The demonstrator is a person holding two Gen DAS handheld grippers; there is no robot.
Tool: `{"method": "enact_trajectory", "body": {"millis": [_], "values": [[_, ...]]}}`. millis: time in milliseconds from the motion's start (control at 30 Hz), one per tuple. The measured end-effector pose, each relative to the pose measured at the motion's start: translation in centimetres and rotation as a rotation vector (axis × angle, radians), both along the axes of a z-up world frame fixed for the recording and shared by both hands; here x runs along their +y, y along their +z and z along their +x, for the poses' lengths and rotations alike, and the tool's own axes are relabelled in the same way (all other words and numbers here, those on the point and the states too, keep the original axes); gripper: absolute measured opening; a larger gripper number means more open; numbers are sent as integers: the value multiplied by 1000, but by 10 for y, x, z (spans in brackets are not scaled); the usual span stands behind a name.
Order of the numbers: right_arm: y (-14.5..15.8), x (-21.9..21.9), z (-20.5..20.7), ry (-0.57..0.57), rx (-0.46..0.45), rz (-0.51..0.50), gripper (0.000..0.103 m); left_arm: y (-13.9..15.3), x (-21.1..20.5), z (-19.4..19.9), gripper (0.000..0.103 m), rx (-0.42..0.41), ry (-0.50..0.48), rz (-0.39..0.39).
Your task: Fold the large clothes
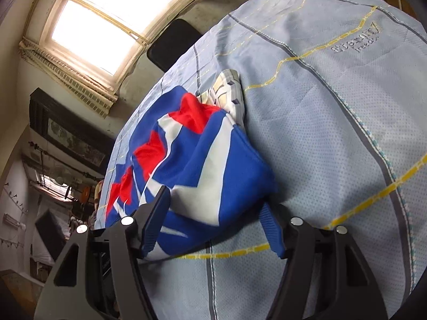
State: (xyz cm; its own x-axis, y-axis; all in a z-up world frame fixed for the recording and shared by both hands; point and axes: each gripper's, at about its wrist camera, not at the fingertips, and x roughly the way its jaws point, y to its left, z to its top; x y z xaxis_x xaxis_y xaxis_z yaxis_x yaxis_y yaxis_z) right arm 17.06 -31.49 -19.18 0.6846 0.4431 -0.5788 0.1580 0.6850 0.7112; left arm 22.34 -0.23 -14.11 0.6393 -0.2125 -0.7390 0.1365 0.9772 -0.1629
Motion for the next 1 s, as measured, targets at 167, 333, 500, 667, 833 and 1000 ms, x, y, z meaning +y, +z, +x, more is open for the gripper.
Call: {"method": "enact_trajectory", "body": {"millis": [167,333,500,667,833,1000], "values": [[-7,-4,3,-22,6,45,43,2,15,13,67,35,22,-30],[-2,4,9,-26,1,-18,44,-14,-18,9,79,-5,-5,193],[5,16,19,13,12,-107,23,-12,-9,13,80,18,-9,142],[29,36,18,43,-45,-235,9,0,24,18,80,89,-36,-86],[57,58,15,57,-116,-334,8,23,63,26,80,115,-26,-276],[77,76,7,93,-200,-408,7,62,49,37,81,139,-158,-316]]}}
